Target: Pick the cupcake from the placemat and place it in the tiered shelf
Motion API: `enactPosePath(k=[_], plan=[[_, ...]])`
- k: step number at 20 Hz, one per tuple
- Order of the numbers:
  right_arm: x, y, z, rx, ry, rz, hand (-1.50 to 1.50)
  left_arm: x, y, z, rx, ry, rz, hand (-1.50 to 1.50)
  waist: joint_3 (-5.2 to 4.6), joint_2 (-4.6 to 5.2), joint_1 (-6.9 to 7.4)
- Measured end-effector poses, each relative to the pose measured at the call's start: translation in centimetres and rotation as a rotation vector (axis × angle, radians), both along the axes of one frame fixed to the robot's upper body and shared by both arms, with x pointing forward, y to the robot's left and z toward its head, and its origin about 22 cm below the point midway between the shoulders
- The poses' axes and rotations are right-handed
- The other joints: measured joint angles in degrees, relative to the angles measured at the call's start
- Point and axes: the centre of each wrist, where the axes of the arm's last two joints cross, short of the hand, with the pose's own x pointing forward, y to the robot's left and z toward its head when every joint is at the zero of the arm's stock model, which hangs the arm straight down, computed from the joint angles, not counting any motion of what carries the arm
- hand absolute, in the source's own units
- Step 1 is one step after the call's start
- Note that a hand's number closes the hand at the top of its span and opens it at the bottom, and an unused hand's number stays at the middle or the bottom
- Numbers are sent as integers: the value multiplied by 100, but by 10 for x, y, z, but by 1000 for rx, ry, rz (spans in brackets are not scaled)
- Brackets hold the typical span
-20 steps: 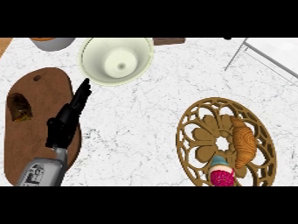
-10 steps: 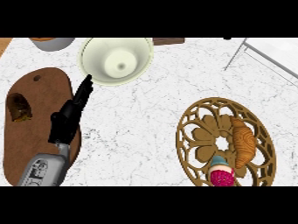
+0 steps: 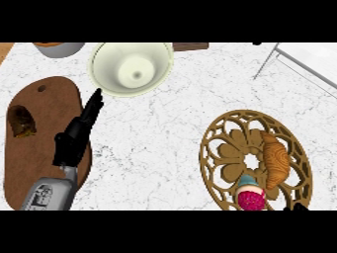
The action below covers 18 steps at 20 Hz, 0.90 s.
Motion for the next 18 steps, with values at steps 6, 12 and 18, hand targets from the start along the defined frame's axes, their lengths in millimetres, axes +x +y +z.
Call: enactPosePath(k=[6, 12, 18], plan=[[12, -1, 1, -1, 33, 21, -150, 1, 2, 3, -1, 7, -1, 0, -2, -10, -7], [19, 0, -6, -30, 93, 25, 150, 1, -1, 5, -9, 9, -4, 0, 4, -6, -8], [26, -5, -9, -109, 92, 10, 150, -1, 3, 9, -6, 6, -1, 0, -23, -33, -20]])
